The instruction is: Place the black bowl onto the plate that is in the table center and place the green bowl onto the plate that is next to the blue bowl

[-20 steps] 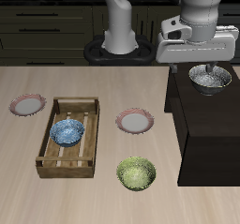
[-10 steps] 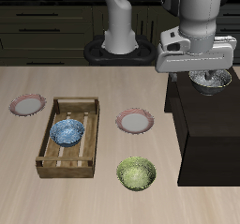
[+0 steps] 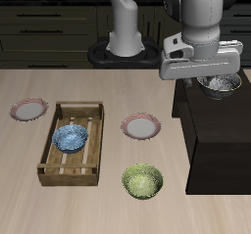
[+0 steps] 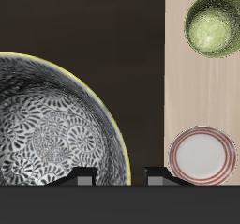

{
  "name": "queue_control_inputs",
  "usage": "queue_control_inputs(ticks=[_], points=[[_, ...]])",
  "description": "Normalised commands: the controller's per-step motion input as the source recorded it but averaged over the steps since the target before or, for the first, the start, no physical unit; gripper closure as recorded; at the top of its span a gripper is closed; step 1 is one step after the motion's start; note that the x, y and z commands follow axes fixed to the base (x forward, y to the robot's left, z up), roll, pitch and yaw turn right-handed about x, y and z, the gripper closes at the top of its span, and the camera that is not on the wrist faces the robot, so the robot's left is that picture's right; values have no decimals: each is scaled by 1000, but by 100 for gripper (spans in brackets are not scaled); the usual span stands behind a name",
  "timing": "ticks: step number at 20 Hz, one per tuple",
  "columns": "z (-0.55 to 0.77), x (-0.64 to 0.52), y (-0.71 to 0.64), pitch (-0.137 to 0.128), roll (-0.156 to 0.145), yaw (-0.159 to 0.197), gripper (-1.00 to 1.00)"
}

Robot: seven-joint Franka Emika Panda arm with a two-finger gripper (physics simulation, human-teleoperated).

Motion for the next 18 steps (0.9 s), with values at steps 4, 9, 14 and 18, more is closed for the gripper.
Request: queue_control_inputs(ticks=[4,9,14,18], points=[[131,-32,-108,-27,6,-15,100],[128,-213,-63,-28,18,-15,100],[85,-287,-220,-28,4,-9,100],[52,-325,-443,-28,-10,28,100]])
